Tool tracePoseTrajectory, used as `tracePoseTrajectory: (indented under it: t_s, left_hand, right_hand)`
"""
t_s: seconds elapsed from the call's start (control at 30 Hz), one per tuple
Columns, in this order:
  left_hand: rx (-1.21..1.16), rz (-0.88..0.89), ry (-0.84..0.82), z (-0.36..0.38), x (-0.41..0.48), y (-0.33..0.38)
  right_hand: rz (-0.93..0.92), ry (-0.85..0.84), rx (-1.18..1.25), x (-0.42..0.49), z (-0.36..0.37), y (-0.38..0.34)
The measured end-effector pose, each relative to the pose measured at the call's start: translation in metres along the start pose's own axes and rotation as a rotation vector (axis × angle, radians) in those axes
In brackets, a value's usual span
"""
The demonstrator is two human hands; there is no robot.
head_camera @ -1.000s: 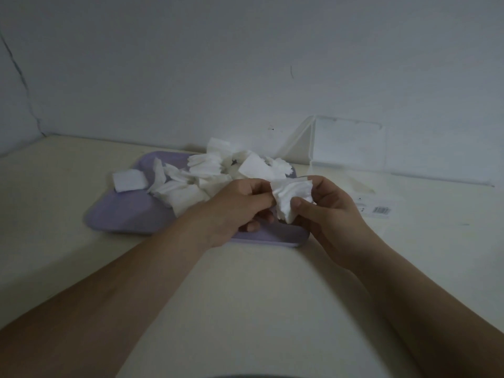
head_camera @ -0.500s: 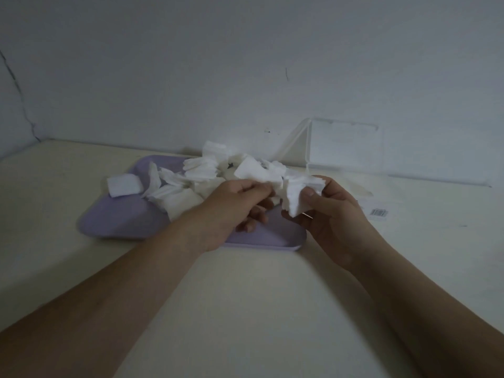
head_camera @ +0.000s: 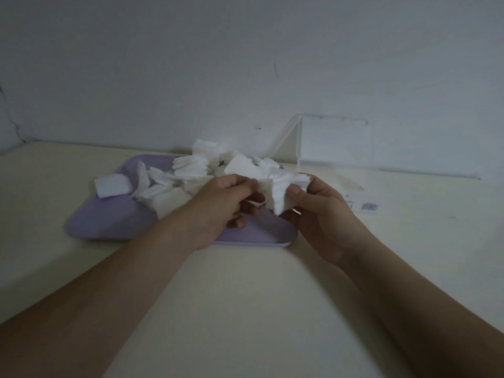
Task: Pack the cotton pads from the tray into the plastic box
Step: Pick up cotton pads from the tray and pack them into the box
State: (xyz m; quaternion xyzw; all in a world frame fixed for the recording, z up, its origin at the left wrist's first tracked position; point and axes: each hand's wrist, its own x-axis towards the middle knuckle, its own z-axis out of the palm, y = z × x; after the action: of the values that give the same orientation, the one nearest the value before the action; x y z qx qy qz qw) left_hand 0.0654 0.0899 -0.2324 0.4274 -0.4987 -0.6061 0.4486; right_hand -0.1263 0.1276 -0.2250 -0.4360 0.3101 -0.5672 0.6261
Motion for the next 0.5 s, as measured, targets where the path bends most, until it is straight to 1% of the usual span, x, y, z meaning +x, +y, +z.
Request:
tracePoseTrajectory:
  t_s: [0.17,0.3,0.5]
  left_hand:
    - [-0.038,-0.08,-0.126,0.0055,-0.0036,0.0048]
    - [0.019,-0.033,-0.166,0.0027,-0.0048,0.0031]
    - [-0.028,-0.006,-0.203,0.003,-0.0048,0.0019]
  right_hand:
    - [0.005,-0.05,-0.007,-0.0005,-0.0011,0.0002]
    - [-0.008,-0.084,-0.034,-0.0011,-0.0002,0.0008]
    - [-0.005,-0.1,-0.067,-0.0012,-0.001,0.0018]
